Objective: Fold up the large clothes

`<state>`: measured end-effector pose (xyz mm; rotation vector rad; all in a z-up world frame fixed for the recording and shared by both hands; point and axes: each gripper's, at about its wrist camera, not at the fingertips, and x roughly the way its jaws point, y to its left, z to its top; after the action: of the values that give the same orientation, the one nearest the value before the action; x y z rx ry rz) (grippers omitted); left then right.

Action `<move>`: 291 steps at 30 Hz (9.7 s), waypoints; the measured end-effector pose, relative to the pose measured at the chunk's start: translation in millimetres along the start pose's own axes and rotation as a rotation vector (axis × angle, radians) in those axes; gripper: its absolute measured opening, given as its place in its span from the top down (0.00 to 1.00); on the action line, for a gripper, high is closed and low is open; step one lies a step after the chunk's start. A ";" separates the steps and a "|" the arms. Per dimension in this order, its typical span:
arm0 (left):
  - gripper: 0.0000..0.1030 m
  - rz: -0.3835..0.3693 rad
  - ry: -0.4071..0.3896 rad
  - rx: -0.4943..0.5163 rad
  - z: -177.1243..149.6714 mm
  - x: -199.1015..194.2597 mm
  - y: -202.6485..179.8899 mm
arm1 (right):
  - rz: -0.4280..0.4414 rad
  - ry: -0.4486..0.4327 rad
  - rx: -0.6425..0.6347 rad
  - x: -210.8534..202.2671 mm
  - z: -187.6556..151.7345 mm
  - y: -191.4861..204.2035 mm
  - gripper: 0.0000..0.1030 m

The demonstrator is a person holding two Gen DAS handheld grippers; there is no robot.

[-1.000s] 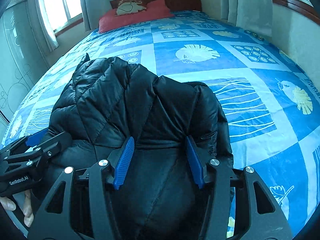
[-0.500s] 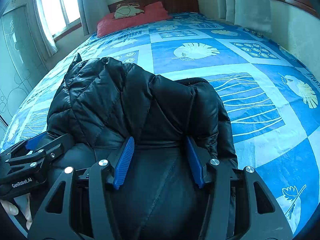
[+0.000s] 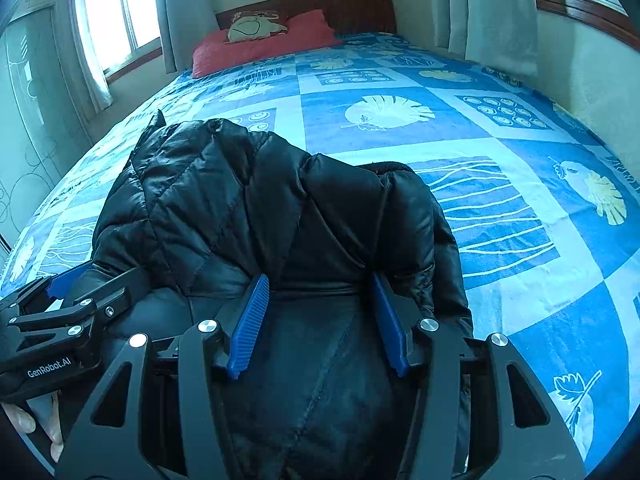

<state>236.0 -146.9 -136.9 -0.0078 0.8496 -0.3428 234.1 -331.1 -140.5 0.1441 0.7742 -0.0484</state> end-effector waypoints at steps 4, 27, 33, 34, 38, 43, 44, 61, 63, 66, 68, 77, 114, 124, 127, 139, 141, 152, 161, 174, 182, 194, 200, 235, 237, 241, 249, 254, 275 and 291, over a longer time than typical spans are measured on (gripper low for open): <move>0.12 0.018 0.008 0.007 3.7 -11.0 0.0 | -0.026 -0.020 -0.018 -13.5 1.3 5.7 0.48; 0.13 -0.357 0.094 -0.747 -45.8 -21.1 124.5 | 0.112 0.056 0.335 -35.4 -4.5 -56.9 0.21; 0.13 -0.450 0.092 -0.807 -53.8 -5.8 120.0 | 0.247 0.122 0.483 -3.5 -23.1 -81.2 0.10; 0.12 -0.458 0.092 -0.800 -52.7 -3.8 117.6 | 0.304 0.143 0.537 6.0 -29.2 -88.5 0.08; 0.08 -0.481 0.103 -0.726 -44.4 6.8 103.9 | 0.365 0.156 0.536 12.2 -32.7 -88.0 0.06; 0.09 -0.508 0.119 -0.663 -34.5 15.4 93.4 | 0.417 0.168 0.478 13.1 -33.7 -73.6 0.24; 0.10 -0.510 0.119 -0.660 -34.2 14.8 92.5 | 0.431 0.168 0.482 12.9 -34.3 -73.4 0.30; 0.12 -0.453 0.043 -0.541 -7.2 -26.8 99.3 | 0.626 0.072 0.466 -7.1 -16.2 -29.8 0.59; 0.13 -0.433 0.027 -0.543 -3.6 -34.1 110.1 | 0.656 0.085 0.476 2.1 -10.3 -16.7 0.59; 0.13 -0.397 0.013 -0.543 2.4 -40.0 128.3 | 0.683 0.103 0.477 18.8 0.2 3.8 0.59; 0.13 -0.373 0.011 -0.551 5.9 -40.9 141.6 | 0.702 0.122 0.479 29.7 3.7 21.2 0.59; 0.13 -0.325 0.046 -0.612 -4.6 -13.5 172.9 | 0.682 0.178 0.482 63.4 6.6 47.6 0.58; 0.12 -0.326 0.039 -0.686 18.9 -0.8 227.9 | 0.580 0.227 0.514 105.8 56.9 27.6 0.38; 0.12 -0.207 0.077 -0.598 24.7 20.6 211.4 | 0.610 0.245 0.586 131.7 36.8 17.7 0.45; 0.11 -0.189 0.090 -0.582 26.7 24.1 210.3 | 0.610 0.242 0.585 132.4 35.7 18.5 0.45; 0.11 -0.202 0.092 -0.582 28.4 24.5 213.0 | 0.646 0.211 0.616 117.5 31.0 13.2 0.43; 0.11 -0.213 0.085 -0.585 27.6 22.3 215.5 | 0.656 0.202 0.637 114.4 28.0 8.6 0.41; 0.11 -0.244 0.038 -0.603 19.4 -5.1 229.0 | 0.636 0.182 0.661 73.8 7.3 -11.1 0.29; 0.12 -0.048 -0.024 -0.520 5.8 -65.9 222.6 | 0.478 0.145 0.655 24.5 -10.1 -23.0 0.29; 0.12 0.155 -0.138 -0.310 -49.3 -164.8 145.5 | 0.173 0.030 0.346 -97.9 -51.5 23.0 0.21; 0.12 0.237 -0.182 -0.192 -76.8 -206.4 100.5 | 0.106 -0.072 0.162 -162.5 -65.3 70.5 0.16; 0.12 0.264 -0.199 -0.197 -103.3 -229.6 82.9 | 0.070 -0.134 0.012 -200.5 -87.2 112.8 0.15; 0.12 0.273 -0.185 -0.168 -108.0 -228.3 73.6 | 0.055 -0.129 -0.018 -200.6 -91.8 119.7 0.15; 0.12 0.257 -0.176 -0.169 -111.1 -229.2 65.6 | 0.041 -0.135 -0.070 -206.6 -96.1 135.6 0.15; 0.12 0.258 -0.176 -0.169 -111.1 -229.2 65.4 | 0.043 -0.132 -0.070 -205.5 -96.4 136.4 0.15; 0.12 0.256 -0.174 -0.173 -111.0 -229.2 65.4 | 0.044 -0.133 -0.071 -205.3 -96.8 137.5 0.15; 0.12 0.252 -0.169 -0.178 -111.8 -227.4 64.9 | 0.047 -0.130 -0.075 -203.9 -97.7 137.8 0.15; 0.12 0.252 -0.170 -0.181 -111.6 -227.6 65.0 | 0.047 -0.131 -0.078 -203.7 -97.4 138.4 0.15; 0.12 0.273 -0.206 -0.169 -111.8 -234.6 65.0 | 0.048 -0.129 -0.080 -204.2 -98.2 139.5 0.15; 0.12 0.282 -0.223 -0.172 -115.8 -233.3 61.9 | 0.051 -0.128 -0.078 -204.4 -99.1 140.3 0.15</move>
<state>26.8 -3.5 -51.2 -0.0839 0.6463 -0.0018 33.0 -179.7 -51.7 0.0860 0.6433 0.0212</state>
